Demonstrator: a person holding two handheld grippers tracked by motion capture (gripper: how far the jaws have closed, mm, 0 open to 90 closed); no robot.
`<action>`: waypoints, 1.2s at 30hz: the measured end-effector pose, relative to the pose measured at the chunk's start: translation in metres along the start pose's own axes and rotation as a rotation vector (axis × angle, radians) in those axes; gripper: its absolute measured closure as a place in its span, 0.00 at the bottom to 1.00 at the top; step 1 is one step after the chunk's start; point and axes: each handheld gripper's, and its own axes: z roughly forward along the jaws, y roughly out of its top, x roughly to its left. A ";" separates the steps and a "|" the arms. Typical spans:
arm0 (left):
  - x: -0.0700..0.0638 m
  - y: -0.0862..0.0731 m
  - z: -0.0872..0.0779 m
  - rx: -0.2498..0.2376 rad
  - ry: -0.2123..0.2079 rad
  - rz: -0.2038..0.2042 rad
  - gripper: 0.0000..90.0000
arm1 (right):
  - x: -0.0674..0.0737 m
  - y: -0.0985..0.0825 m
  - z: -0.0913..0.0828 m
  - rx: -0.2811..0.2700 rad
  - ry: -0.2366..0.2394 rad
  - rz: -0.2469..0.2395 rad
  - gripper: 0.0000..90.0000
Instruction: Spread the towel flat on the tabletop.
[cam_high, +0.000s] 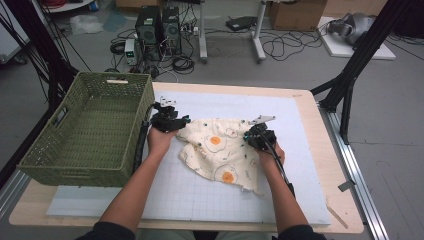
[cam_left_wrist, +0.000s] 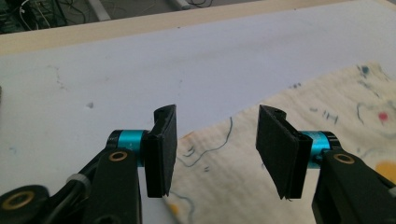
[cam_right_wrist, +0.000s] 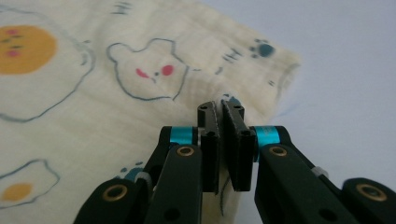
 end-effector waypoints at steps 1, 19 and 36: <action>0.000 0.000 -0.001 0.008 -0.005 0.002 0.53 | -0.006 0.000 0.002 0.000 -0.046 0.034 0.95; -0.015 -0.035 -0.034 -0.001 -0.143 0.059 0.60 | -0.026 -0.014 -0.034 -0.064 -0.052 0.109 0.54; -0.052 -0.062 -0.034 0.124 -0.261 0.217 0.63 | -0.006 -0.059 -0.070 -0.065 0.019 0.024 0.56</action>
